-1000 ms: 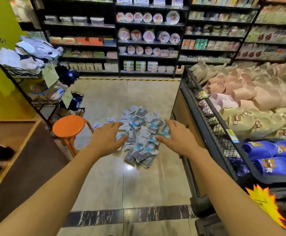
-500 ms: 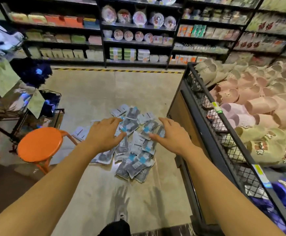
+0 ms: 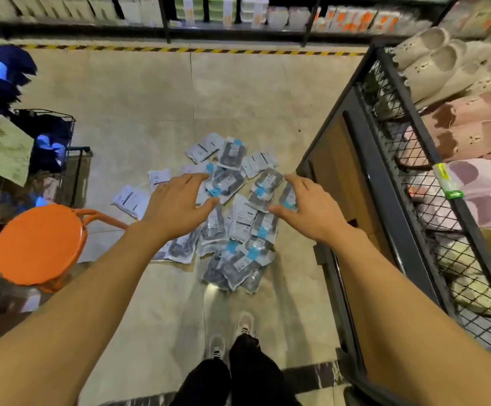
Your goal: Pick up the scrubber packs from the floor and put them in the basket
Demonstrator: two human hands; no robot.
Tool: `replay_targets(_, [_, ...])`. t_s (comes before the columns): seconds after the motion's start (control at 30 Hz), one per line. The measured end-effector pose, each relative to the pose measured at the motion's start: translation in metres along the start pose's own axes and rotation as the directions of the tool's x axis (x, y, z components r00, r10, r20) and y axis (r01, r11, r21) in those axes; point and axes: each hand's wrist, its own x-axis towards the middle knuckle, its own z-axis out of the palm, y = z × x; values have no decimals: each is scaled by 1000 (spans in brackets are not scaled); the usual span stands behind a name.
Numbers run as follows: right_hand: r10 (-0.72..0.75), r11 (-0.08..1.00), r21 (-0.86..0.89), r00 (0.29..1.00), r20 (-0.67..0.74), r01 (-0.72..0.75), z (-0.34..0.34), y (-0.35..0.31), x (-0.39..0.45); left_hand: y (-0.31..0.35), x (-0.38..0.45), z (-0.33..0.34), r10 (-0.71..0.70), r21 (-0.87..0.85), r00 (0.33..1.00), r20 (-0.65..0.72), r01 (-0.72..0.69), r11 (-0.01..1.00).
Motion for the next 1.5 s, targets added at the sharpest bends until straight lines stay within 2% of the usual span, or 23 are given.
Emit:
replay_targets(0.2, [56, 998, 34, 996, 69, -58, 92, 41, 84, -42, 67, 104, 31, 9, 994, 109, -32, 999])
replay_targets(0.47, [170, 980, 87, 977, 127, -181, 337, 110, 173, -137, 136, 327, -87, -127, 969, 233, 119, 985])
replay_targets(0.67, [204, 968, 117, 969, 140, -221, 506, 174, 219, -190, 181, 499, -60, -158, 977, 204, 93, 983])
replay_targets(0.87, [174, 981, 77, 982, 78, -179, 614, 223, 249, -231, 205, 623, 14, -193, 986, 166, 19, 981])
replay_targets(0.97, [143, 987, 66, 989, 23, -145, 643, 238, 258, -240, 209, 654, 69, -272, 991, 118, -34, 962])
replay_targets(1.07, [104, 992, 66, 995, -4, -104, 660, 244, 259, -245, 211, 671, 87, -246, 995, 50, -72, 967])
replay_targets(1.3, [107, 994, 31, 993, -46, -106, 669, 238, 230, -251, 193, 664, 92, -199, 996, 22, -86, 976])
replay_targets(1.37, [172, 983, 73, 981, -94, -166, 669, 240, 219, -252, 183, 661, 73, -220, 997, 15, -68, 973])
replay_targets(1.43, [285, 947, 197, 949, -139, -255, 676, 243, 206, -253, 173, 664, 36, -268, 999, 10, -32, 963])
replay_targets(1.5, [449, 847, 371, 887, -112, -382, 691, 246, 193, -254, 162, 673, -15, -357, 1000, 7, 16, 934])
